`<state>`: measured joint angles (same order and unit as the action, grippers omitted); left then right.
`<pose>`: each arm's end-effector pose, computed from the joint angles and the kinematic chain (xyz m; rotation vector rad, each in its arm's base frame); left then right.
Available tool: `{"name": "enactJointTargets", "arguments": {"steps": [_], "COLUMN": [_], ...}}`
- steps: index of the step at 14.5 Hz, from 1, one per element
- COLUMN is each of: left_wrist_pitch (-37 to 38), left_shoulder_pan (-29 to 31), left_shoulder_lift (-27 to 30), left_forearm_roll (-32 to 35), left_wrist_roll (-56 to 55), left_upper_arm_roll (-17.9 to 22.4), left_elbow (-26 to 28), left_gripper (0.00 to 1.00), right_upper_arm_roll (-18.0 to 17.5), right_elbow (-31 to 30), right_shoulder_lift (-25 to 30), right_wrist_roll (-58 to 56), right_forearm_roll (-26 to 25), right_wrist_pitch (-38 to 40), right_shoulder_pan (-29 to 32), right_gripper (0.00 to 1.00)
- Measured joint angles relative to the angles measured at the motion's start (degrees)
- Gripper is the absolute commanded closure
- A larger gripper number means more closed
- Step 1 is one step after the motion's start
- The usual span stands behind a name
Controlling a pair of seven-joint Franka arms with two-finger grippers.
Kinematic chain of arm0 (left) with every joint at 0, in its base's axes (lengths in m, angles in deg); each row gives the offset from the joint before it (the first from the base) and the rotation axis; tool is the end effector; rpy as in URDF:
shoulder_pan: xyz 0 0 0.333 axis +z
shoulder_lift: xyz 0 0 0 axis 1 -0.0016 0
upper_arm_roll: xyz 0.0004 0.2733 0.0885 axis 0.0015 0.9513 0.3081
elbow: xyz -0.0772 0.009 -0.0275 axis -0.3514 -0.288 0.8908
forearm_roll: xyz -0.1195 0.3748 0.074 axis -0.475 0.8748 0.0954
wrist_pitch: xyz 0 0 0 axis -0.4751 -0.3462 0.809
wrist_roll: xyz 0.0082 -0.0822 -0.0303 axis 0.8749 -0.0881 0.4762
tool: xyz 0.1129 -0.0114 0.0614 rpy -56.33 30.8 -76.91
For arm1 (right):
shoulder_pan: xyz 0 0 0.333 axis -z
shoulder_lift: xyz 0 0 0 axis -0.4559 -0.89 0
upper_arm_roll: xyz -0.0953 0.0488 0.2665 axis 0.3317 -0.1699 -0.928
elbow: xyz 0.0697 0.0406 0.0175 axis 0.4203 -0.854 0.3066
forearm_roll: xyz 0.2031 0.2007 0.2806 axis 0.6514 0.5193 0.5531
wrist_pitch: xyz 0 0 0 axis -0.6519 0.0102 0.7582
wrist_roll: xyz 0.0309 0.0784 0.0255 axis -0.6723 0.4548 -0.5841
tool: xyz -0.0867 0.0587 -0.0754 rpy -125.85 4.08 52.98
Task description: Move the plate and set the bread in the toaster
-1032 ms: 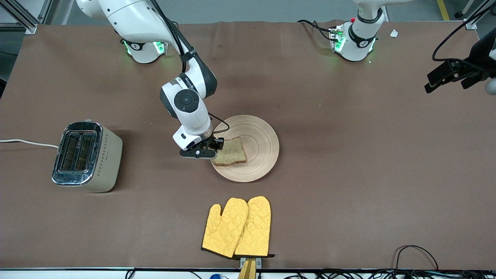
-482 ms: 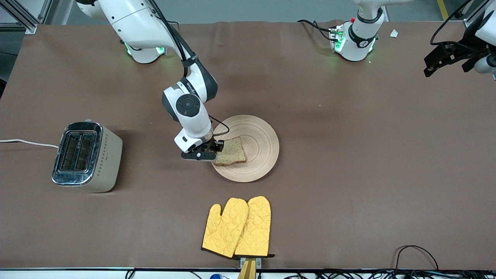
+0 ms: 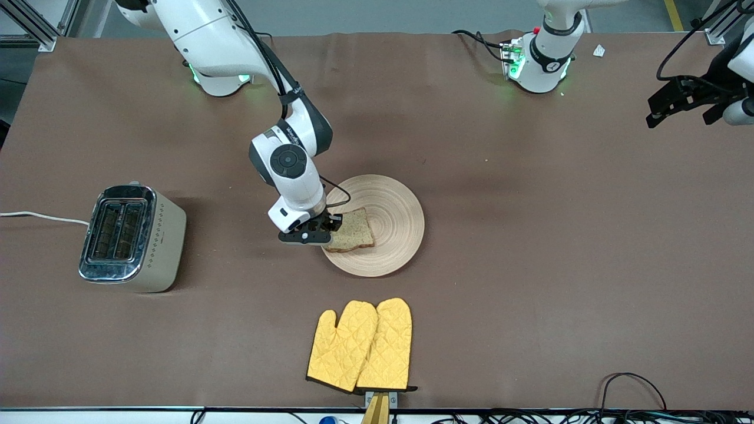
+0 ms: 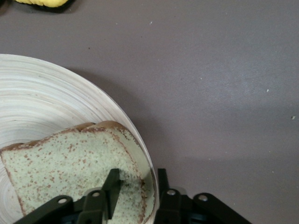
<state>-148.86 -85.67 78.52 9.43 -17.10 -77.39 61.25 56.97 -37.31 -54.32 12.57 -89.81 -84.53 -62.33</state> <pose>0.5205 -0.0367 0.6121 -3.1209 -0.0256 -0.0022 0.5426 0.3606 0.1811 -3.1132 0.0693 -0.1686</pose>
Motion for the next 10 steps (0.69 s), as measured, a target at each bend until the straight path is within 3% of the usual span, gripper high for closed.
{"name": "enactJointTargets", "arguments": {"steps": [4,10], "left_wrist_pitch": [-0.3,-0.8], "left_shoulder_pan": [0.1,0.1], "left_shoulder_lift": [-1.3,-1.5], "left_forearm_roll": [0.0,0.0], "left_wrist_roll": [0.3,0.4], "left_upper_arm_roll": [0.0,0.0], "left_elbow": [-0.3,-0.4], "left_gripper": [0.0,0.0], "right_upper_arm_roll": [0.0,-0.1], "right_elbow": [0.0,0.2], "right_shoulder_lift": [0.0,0.0], "right_wrist_roll": [0.0,0.5], "right_forearm_roll": [0.0,0.0], "right_wrist_pitch": [0.0,0.1], "right_shoulder_pan": [-0.1,-0.1], "right_gripper": [0.99,1.0]}}
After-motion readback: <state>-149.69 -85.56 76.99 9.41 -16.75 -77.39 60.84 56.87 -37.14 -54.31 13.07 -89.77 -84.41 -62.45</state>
